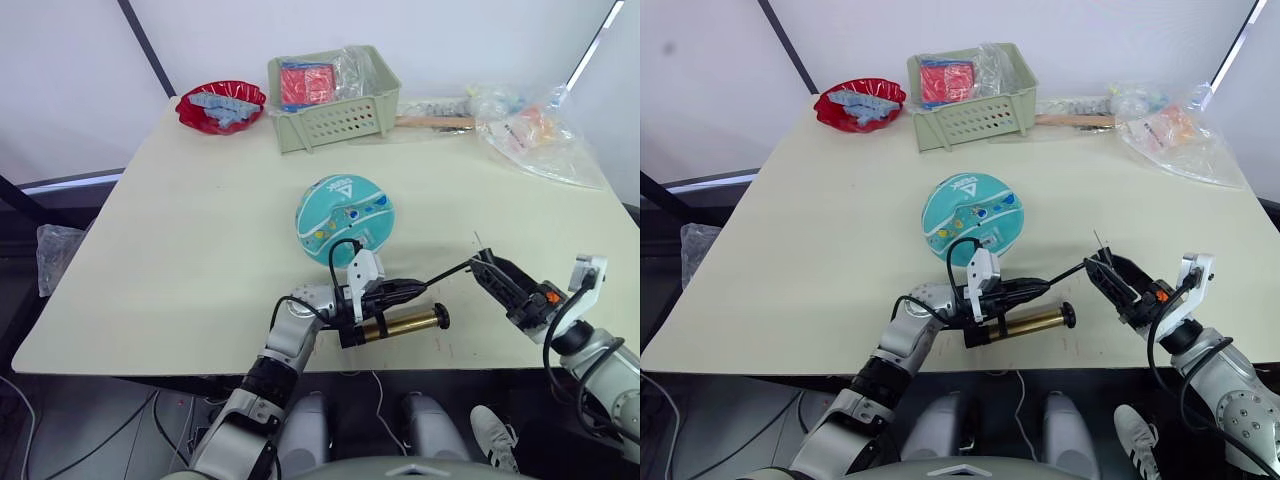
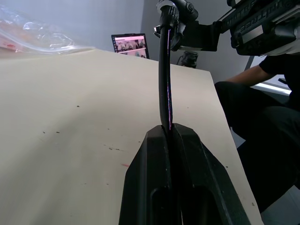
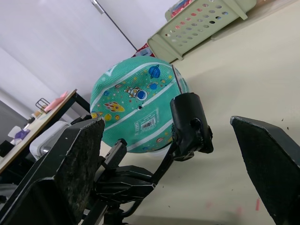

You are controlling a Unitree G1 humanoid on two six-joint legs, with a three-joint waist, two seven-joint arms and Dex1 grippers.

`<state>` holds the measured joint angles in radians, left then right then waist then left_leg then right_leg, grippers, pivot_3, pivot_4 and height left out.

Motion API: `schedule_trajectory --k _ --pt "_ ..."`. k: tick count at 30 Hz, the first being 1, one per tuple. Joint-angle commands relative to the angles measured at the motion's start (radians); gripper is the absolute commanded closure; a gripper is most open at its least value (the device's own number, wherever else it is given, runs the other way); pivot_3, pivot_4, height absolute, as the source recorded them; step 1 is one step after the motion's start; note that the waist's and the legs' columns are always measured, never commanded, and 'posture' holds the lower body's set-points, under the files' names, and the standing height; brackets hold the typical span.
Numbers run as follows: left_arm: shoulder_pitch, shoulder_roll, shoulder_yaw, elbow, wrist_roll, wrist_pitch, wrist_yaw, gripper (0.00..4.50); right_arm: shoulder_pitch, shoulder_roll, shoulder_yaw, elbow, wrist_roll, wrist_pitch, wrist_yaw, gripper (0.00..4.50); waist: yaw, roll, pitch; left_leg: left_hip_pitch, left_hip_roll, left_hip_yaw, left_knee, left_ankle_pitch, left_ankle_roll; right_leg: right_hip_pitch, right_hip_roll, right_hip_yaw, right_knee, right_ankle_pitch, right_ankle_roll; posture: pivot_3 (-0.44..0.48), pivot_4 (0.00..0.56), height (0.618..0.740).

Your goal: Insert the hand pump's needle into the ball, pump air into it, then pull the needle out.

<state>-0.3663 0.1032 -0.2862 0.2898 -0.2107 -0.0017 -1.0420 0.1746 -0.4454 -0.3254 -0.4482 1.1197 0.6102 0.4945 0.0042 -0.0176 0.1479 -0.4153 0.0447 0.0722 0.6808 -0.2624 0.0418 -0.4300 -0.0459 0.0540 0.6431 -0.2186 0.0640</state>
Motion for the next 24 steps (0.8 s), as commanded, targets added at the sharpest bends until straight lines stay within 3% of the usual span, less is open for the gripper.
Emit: schedule_trajectory --k 1,2,7,11,18,19,21,24 --pt "-0.01 -0.011 -0.004 -0.02 -0.018 -0.015 -0.01 4.5 -0.015 0.004 -0.018 -0.007 0.0 -0.015 0.001 0.56 0.0 0.0 0.0 0.0 0.0 0.0 0.0 0.0 0.0 0.0 0.0 0.0 0.0 0.0 0.0 0.0 0.15 0.738" --pt "-0.009 -0.012 -0.005 -0.019 -0.018 -0.016 -0.01 4.5 -0.016 0.004 -0.017 -0.007 -0.002 -0.015 0.001 0.72 0.001 0.0 0.0 0.0 0.0 0.0 0.0 0.0 0.0 0.0 0.0 0.0 0.0 0.0 0.0 0.0 0.15 0.738" --pt "-0.007 -0.015 -0.005 -0.017 -0.015 -0.02 -0.009 4.5 -0.014 0.008 -0.016 -0.012 -0.011 -0.017 0.0 2.87 0.0 0.0 0.0 0.0 0.0 -0.001 0.001 0.0 0.0 0.0 0.0 -0.001 0.0 0.0 0.0 0.0 0.15 0.738" --pt "-0.004 -0.016 -0.006 -0.02 -0.013 -0.02 -0.007 4.5 -0.01 0.009 -0.015 -0.016 -0.016 -0.016 0.001 4.11 0.0 0.0 0.0 0.0 0.0 -0.001 0.001 0.0 0.0 0.0 0.0 -0.001 0.0 0.0 0.0 0.0 0.15 0.738" --pt "0.003 -0.012 -0.004 -0.022 -0.012 -0.011 -0.003 4.5 -0.018 0.006 -0.01 -0.02 -0.04 -0.026 -0.002 4.12 0.0 0.0 0.0 0.0 0.0 -0.001 0.001 0.0 0.0 0.001 0.0 -0.001 0.0 0.0 0.0 0.0 0.15 0.738" --pt "0.002 -0.011 -0.003 -0.02 -0.012 -0.011 -0.003 3.93 -0.019 0.005 -0.009 -0.02 -0.047 -0.028 0.0 4.12 0.0 0.0 0.0 0.0 0.0 -0.001 0.001 0.0 0.0 0.001 0.0 -0.001 0.0 0.0 0.0 0.0 0.15 0.738" --pt "0.001 -0.007 0.0 -0.017 -0.008 -0.014 0.0 3.36 -0.022 0.002 -0.006 -0.021 -0.066 -0.034 0.007 4.12 0.0 0.0 0.0 0.0 0.0 -0.001 0.001 0.0 0.0 0.001 0.0 -0.001 0.0 0.0 0.0 0.0 0.15 0.738" --pt "-0.001 -0.003 0.004 -0.014 -0.008 -0.019 0.0 2.01 -0.023 -0.004 -0.002 -0.023 -0.092 -0.041 0.02 4.12 0.0 0.0 0.0 0.0 0.0 -0.001 0.001 0.0 0.0 0.001 0.0 -0.001 0.0 0.0 0.0 0.0 0.15 0.738"
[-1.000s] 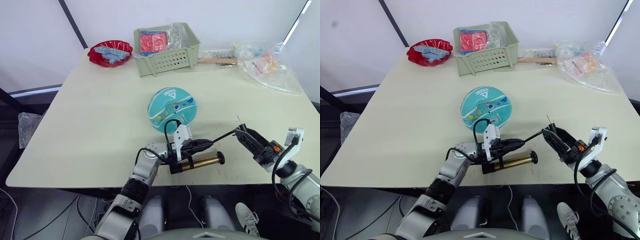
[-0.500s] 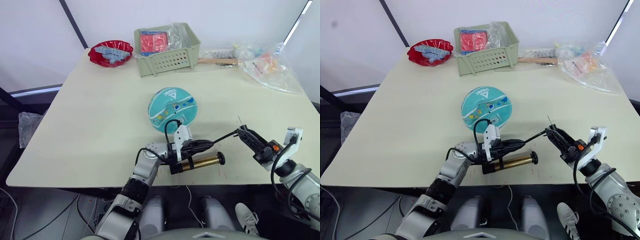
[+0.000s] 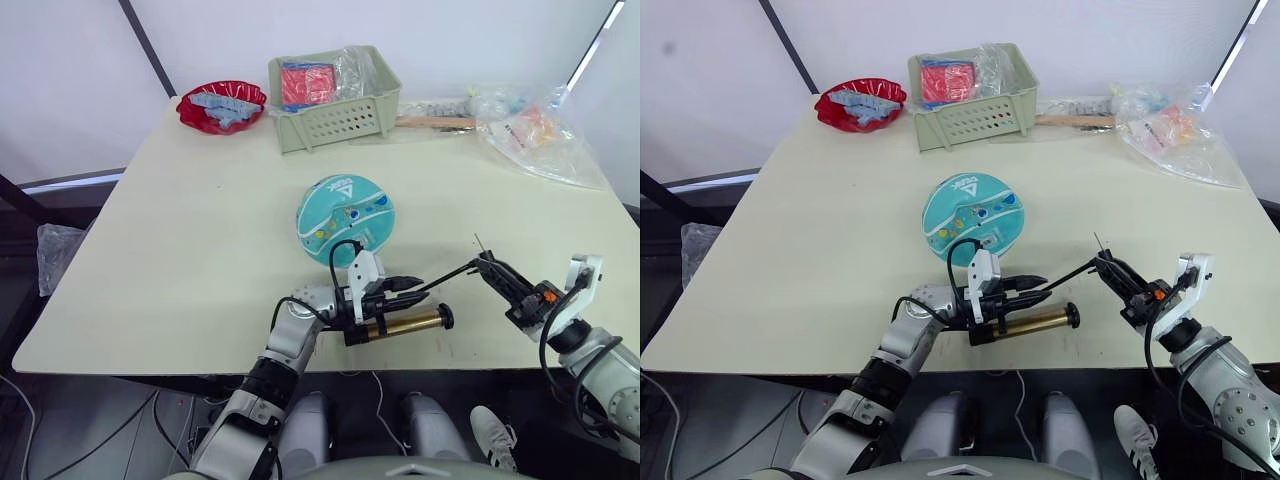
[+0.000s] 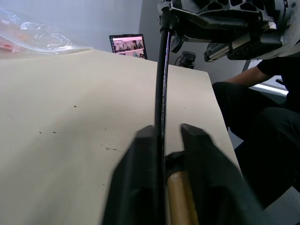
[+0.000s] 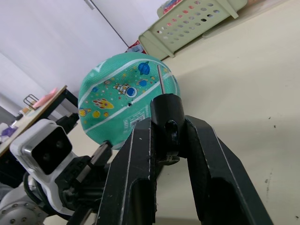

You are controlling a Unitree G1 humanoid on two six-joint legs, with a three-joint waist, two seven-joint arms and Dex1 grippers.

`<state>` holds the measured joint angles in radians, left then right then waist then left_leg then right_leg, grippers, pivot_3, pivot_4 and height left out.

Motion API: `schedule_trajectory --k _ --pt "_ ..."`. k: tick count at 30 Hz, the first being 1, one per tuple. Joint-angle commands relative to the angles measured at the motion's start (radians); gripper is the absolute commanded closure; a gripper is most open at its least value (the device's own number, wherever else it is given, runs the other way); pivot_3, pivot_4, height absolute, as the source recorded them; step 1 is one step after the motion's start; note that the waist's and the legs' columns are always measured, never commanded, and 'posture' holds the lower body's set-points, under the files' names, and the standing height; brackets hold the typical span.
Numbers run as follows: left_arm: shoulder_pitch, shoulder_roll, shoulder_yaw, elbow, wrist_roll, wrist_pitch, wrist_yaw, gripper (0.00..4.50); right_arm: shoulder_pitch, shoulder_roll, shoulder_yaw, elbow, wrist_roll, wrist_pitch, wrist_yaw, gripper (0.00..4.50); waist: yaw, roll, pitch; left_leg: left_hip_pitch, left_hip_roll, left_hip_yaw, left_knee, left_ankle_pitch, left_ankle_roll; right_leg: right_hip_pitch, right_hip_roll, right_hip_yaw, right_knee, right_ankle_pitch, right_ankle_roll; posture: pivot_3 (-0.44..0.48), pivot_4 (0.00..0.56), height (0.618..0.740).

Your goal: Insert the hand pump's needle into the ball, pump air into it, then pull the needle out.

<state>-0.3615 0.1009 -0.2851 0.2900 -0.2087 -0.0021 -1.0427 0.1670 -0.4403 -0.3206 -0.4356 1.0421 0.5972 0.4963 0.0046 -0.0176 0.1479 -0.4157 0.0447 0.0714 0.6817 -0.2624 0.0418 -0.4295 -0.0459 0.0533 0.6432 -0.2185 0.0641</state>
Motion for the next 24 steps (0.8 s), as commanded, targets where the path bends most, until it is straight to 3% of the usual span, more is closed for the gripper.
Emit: schedule_trajectory --k 1,2,3,7,17,24 --pt "-0.006 0.002 0.005 -0.015 -0.01 -0.02 0.001 1.79 -0.016 -0.01 -0.006 -0.036 -0.022 -0.031 0.021 4.12 0.0 0.0 0.0 0.0 0.0 0.0 0.0 0.0 0.0 0.0 0.0 0.0 0.0 0.0 0.0 0.0 0.15 0.738" --pt "-0.006 0.006 0.007 -0.022 -0.01 -0.022 0.001 1.79 -0.016 -0.011 -0.006 -0.038 -0.032 -0.037 0.028 4.12 0.0 0.0 0.0 0.0 0.0 0.0 0.0 0.0 0.0 0.0 0.0 0.0 0.0 0.0 0.0 0.0 0.15 0.738" --pt "-0.005 0.012 0.01 -0.033 -0.013 -0.02 0.001 1.15 -0.014 -0.017 -0.004 -0.041 -0.046 -0.043 0.035 4.12 0.0 0.0 0.0 0.0 0.0 0.0 0.0 0.0 0.0 0.0 0.0 0.0 0.0 0.0 0.0 0.0 0.15 0.738" --pt "0.001 0.034 0.019 -0.082 -0.024 -0.008 0.001 0.04 -0.002 -0.041 0.01 -0.046 -0.112 -0.063 0.07 4.12 0.0 0.0 0.0 0.0 0.0 0.0 0.0 0.0 0.0 0.0 0.0 0.0 0.0 0.0 0.0 0.0 0.15 0.738" --pt "0.074 0.155 0.084 -0.333 -0.096 0.083 0.026 0.04 0.029 -0.1 0.055 -0.052 -0.335 -0.223 0.192 4.12 -0.002 0.0 0.0 0.0 0.0 0.0 0.0 0.0 0.0 0.0 0.0 0.0 0.0 0.0 0.0 0.0 0.15 0.738" --pt "0.077 0.233 0.175 -0.504 -0.144 0.175 0.117 0.04 0.007 -0.105 0.088 -0.015 -0.479 -0.39 0.273 4.12 0.0 0.0 0.0 0.001 0.0 0.0 0.001 0.0 0.0 0.001 0.0 -0.001 0.0 0.0 0.0 0.0 0.15 0.738"
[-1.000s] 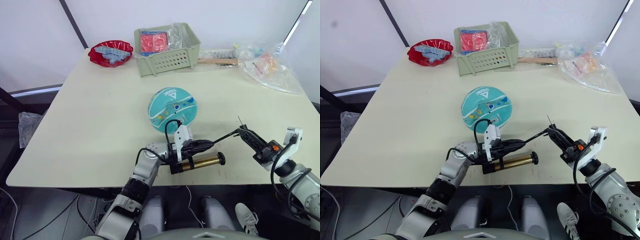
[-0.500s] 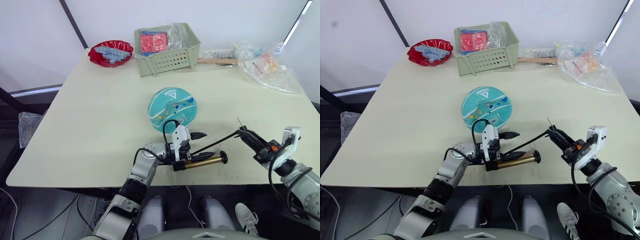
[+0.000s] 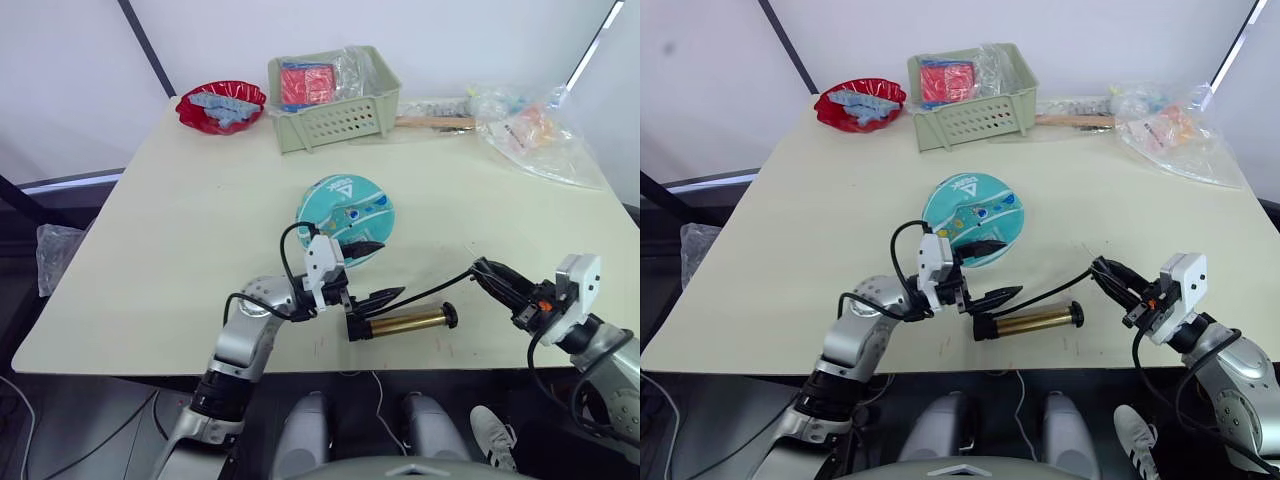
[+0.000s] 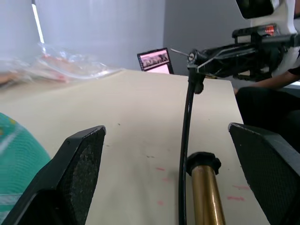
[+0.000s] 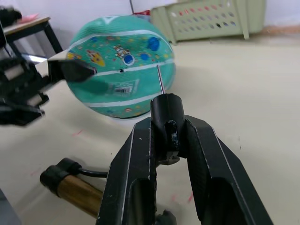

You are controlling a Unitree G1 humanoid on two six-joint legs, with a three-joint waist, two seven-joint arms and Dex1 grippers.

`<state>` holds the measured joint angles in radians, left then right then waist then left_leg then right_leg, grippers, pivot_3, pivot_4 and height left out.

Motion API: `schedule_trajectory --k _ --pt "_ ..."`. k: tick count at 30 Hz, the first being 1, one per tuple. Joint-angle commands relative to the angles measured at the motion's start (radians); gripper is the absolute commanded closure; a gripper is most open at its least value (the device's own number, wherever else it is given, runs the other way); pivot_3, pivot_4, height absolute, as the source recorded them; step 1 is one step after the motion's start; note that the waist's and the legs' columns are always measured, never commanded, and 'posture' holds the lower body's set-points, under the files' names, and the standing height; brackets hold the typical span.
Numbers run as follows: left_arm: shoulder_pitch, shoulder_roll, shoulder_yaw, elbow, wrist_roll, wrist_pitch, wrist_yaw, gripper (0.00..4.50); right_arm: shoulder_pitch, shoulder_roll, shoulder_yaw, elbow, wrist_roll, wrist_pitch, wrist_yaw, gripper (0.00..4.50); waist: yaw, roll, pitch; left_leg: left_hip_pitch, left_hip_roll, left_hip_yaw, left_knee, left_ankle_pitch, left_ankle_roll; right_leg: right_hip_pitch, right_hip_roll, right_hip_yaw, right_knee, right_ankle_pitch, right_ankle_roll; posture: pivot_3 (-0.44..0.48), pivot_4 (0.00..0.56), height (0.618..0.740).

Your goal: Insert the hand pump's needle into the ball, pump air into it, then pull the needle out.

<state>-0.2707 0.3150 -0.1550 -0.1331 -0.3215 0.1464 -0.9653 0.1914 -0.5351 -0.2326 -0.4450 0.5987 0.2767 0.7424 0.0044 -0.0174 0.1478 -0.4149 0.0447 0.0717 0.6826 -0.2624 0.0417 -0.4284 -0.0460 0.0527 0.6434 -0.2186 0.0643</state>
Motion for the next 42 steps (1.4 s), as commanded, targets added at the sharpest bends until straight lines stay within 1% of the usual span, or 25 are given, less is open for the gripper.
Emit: schedule_trajectory --k 1,5,10,15,19,23,25,30,36,42 --pt "-0.021 0.028 0.065 -0.096 -0.032 0.037 0.061 0.04 -0.024 -0.008 0.002 0.001 -0.047 -0.085 0.033 4.12 0.0 0.0 0.0 0.0 0.0 0.0 0.0 0.0 0.0 0.0 0.0 0.0 0.0 0.0 0.0 0.0 0.15 0.738" --pt "-0.05 0.052 0.124 -0.124 -0.041 0.068 0.13 0.04 -0.041 -0.003 0.009 0.034 -0.087 -0.143 0.051 4.12 0.003 0.0 0.0 0.0 0.0 0.001 0.0 0.0 0.0 0.0 0.0 0.0 0.0 0.0 0.0 0.0 0.15 0.738" --pt "-0.088 0.086 0.193 -0.109 -0.048 0.106 0.193 0.04 -0.044 0.001 0.03 0.061 -0.116 -0.193 0.08 4.12 0.007 0.0 0.0 0.0 0.0 0.002 0.0 0.0 0.0 0.0 0.0 -0.001 0.0 0.0 0.0 0.0 0.15 0.738" --pt "-0.116 0.126 0.217 -0.11 -0.052 0.143 0.222 0.04 -0.052 0.006 0.041 0.077 -0.13 -0.214 0.086 4.12 0.007 0.0 0.0 0.0 0.0 0.003 0.0 0.0 0.0 0.0 0.0 -0.001 0.0 0.0 0.0 0.0 0.15 0.738" --pt "-0.149 0.159 0.234 -0.099 -0.036 0.201 0.269 0.04 -0.062 0.007 0.053 0.091 -0.139 -0.232 0.089 4.12 0.007 0.0 0.0 0.0 0.0 0.003 0.0 0.0 0.0 0.001 0.0 -0.001 0.0 0.0 0.0 0.0 0.15 0.738" --pt "-0.18 0.22 0.197 -0.057 0.001 0.275 0.268 0.04 -0.074 0.008 0.063 0.092 -0.138 -0.237 0.089 4.12 0.007 -0.001 0.001 0.0 0.0 0.003 0.0 0.0 0.0 0.001 0.0 -0.002 0.001 0.0 0.0 0.0 0.15 0.738" --pt "-0.197 0.236 0.176 -0.038 0.012 0.293 0.261 0.04 -0.076 0.007 0.066 0.09 -0.137 -0.239 0.093 4.12 0.007 -0.001 0.001 0.0 0.0 0.003 0.0 0.0 0.0 0.001 0.0 -0.002 0.001 0.0 0.0 0.0 0.15 0.738" --pt "-0.276 0.243 0.137 0.039 0.032 0.346 0.251 0.04 -0.083 0.001 0.072 0.083 -0.146 -0.244 0.102 4.12 0.009 -0.002 0.001 0.0 0.0 0.003 0.001 0.0 0.0 0.001 0.0 -0.003 0.001 0.0 0.0 0.0 0.15 0.738" --pt "-0.31 0.261 0.098 0.074 0.047 0.39 0.217 0.04 -0.082 -0.006 0.07 0.059 -0.147 -0.24 0.107 4.12 0.005 -0.002 0.001 0.0 0.0 0.003 0.001 0.0 0.0 0.001 0.0 -0.002 0.001 0.001 0.002 0.0 0.15 0.738" --pt "-0.332 0.27 0.095 0.099 0.06 0.418 0.215 0.04 -0.08 -0.008 0.075 0.032 -0.145 -0.227 0.101 4.12 0.007 -0.002 0.001 0.0 0.0 0.003 0.001 0.0 0.0 0.001 0.0 -0.002 0.001 0.001 0.002 0.0 0.15 0.738"
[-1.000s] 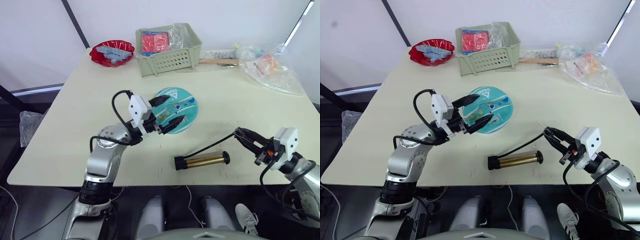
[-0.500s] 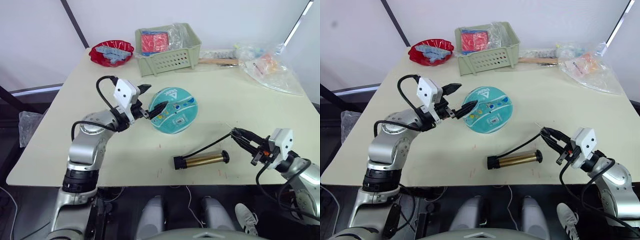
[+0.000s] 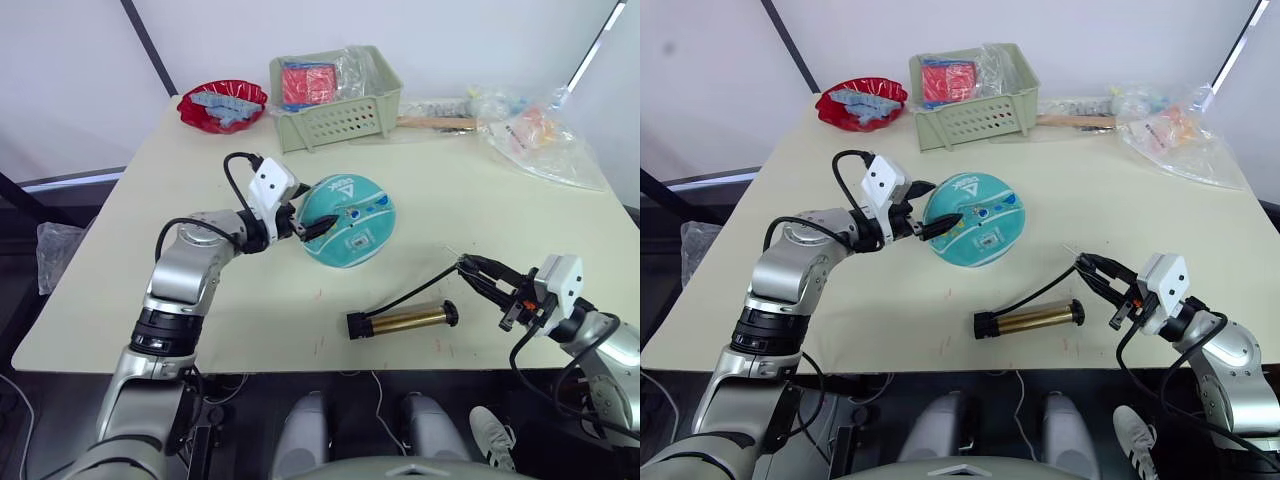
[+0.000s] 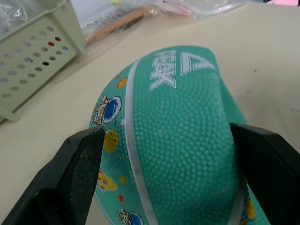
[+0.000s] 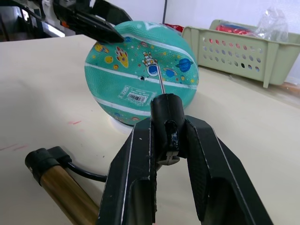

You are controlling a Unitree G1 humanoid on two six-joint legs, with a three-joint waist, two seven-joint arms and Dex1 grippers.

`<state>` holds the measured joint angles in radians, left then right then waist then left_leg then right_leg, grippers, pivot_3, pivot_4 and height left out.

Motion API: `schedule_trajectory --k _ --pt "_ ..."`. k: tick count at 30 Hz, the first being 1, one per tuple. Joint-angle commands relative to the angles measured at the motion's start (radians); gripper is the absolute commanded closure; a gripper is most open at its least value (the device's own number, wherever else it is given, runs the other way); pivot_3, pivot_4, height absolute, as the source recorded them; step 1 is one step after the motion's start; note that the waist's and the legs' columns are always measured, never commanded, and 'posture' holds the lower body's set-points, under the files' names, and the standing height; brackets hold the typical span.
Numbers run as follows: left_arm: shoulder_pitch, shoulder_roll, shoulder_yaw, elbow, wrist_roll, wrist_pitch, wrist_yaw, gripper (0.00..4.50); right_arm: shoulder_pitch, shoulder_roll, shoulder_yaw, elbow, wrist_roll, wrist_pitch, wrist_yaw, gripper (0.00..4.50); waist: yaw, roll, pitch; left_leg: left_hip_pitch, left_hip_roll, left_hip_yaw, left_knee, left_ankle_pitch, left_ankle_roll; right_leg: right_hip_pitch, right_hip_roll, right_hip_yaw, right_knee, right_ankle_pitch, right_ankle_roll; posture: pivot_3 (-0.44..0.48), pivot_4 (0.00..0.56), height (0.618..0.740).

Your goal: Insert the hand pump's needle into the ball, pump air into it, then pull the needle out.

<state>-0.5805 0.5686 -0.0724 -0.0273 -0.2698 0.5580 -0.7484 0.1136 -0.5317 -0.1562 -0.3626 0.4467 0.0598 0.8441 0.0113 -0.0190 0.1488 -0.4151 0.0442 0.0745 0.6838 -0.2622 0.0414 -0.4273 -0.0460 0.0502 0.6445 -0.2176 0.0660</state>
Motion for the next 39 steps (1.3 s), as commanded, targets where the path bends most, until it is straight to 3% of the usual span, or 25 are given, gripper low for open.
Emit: schedule_trajectory --k 1,13,16,17,26,39 --pt "-0.022 0.019 0.014 -0.008 0.005 0.01 -0.006 0.04 -0.003 -0.011 0.0 -0.052 0.006 -0.008 -0.002 4.12 0.0 0.0 0.0 0.0 0.0 0.0 0.0 0.0 0.0 0.0 0.0 0.0 0.0 0.0 0.0 0.0 0.15 0.738" --pt "-0.001 -0.012 -0.002 -0.011 0.01 0.035 0.009 0.04 -0.017 -0.009 0.02 -0.046 -0.007 -0.006 -0.011 4.12 0.001 0.0 0.0 0.0 0.0 0.0 0.0 0.0 0.0 0.0 0.0 0.0 0.0 0.0 0.0 0.0 0.15 0.738" --pt "0.002 -0.02 -0.004 -0.009 0.012 0.036 0.018 0.77 -0.014 -0.009 0.02 -0.048 -0.006 -0.005 -0.011 4.12 0.002 0.0 0.0 0.0 0.0 0.0 0.0 0.0 0.0 0.0 0.0 0.0 0.0 0.0 0.0 0.0 0.15 0.738" --pt "0.002 -0.022 -0.004 -0.008 0.012 0.036 0.02 0.77 -0.014 -0.009 0.02 -0.048 -0.006 -0.005 -0.011 4.12 0.002 0.0 0.0 0.0 0.0 0.0 0.0 0.0 0.0 0.0 0.0 0.0 0.0 0.0 0.0 0.0 0.15 0.738" --pt "0.008 -0.043 0.006 -0.013 0.009 0.047 0.042 4.35 -0.016 -0.01 0.043 -0.061 -0.006 0.024 -0.019 4.12 0.001 0.0 0.0 0.0 -0.001 0.0 0.001 0.0 0.0 0.001 0.0 0.0 0.0 0.0 0.0 0.0 0.15 0.738" --pt "0.04 -0.076 0.002 -0.043 0.02 0.05 0.092 4.49 -0.161 -0.028 0.151 -0.153 -0.034 0.35 -0.182 4.12 0.003 0.0 0.0 0.0 -0.001 -0.003 0.001 0.0 0.0 0.002 0.0 -0.002 0.001 0.0 0.0 0.0 0.15 0.738"
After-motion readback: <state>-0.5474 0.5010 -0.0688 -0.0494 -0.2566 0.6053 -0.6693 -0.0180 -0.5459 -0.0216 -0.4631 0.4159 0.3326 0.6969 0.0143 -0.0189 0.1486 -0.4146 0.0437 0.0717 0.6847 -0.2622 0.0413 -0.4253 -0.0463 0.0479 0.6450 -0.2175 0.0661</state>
